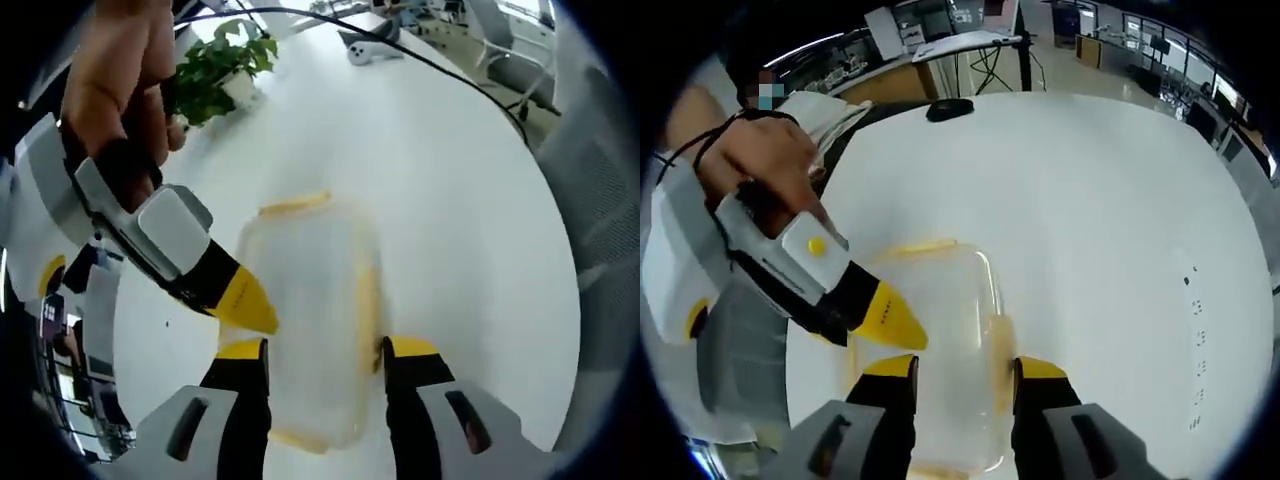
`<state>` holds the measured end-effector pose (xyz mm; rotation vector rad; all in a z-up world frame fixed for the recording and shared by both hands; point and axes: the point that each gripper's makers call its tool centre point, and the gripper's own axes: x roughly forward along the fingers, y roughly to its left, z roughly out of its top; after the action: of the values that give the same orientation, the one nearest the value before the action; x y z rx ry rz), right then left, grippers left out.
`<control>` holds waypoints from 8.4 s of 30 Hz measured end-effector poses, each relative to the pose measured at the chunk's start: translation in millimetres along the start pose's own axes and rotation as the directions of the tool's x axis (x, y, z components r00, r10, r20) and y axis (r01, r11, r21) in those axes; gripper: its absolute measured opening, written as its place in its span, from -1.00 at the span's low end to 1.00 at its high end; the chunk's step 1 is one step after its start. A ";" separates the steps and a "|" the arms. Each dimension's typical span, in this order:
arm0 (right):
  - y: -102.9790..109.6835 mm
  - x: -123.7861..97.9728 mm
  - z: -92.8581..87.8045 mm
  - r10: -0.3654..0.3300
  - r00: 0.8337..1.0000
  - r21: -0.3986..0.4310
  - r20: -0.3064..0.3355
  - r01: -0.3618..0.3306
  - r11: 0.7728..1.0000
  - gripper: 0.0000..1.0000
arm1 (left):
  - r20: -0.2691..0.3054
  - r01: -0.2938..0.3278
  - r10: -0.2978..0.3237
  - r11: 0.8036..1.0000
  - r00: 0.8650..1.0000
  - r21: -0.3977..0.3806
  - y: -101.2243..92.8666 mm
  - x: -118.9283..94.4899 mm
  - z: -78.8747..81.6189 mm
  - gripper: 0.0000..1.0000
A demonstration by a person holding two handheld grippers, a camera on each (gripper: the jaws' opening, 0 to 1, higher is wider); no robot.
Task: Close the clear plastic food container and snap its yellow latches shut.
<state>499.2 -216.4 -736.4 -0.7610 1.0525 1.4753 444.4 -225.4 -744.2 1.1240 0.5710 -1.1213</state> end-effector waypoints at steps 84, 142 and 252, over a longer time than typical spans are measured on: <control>29.6 -20.6 -26.6 -0.090 0.995 0.052 0.038 0.088 0.995 0.13 | -0.072 0.034 -0.037 0.999 0.997 -0.041 12.8 -19.6 -14.3 0.03; 37.5 2.0 -64.7 -0.253 0.967 -0.046 -0.017 0.252 0.967 0.44 | -0.177 0.143 -0.151 0.988 0.973 -0.057 15.4 10.3 -60.9 0.55; 93.7 5.9 -31.4 -0.540 0.784 0.374 0.307 0.423 0.825 0.55 | 0.036 -0.074 0.105 0.871 0.994 -0.486 -29.4 -80.5 -134.0 0.71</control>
<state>403.4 -241.5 -735.4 -0.4442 0.6596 0.9413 408.2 -70.5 -739.9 0.6680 0.6975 -0.8610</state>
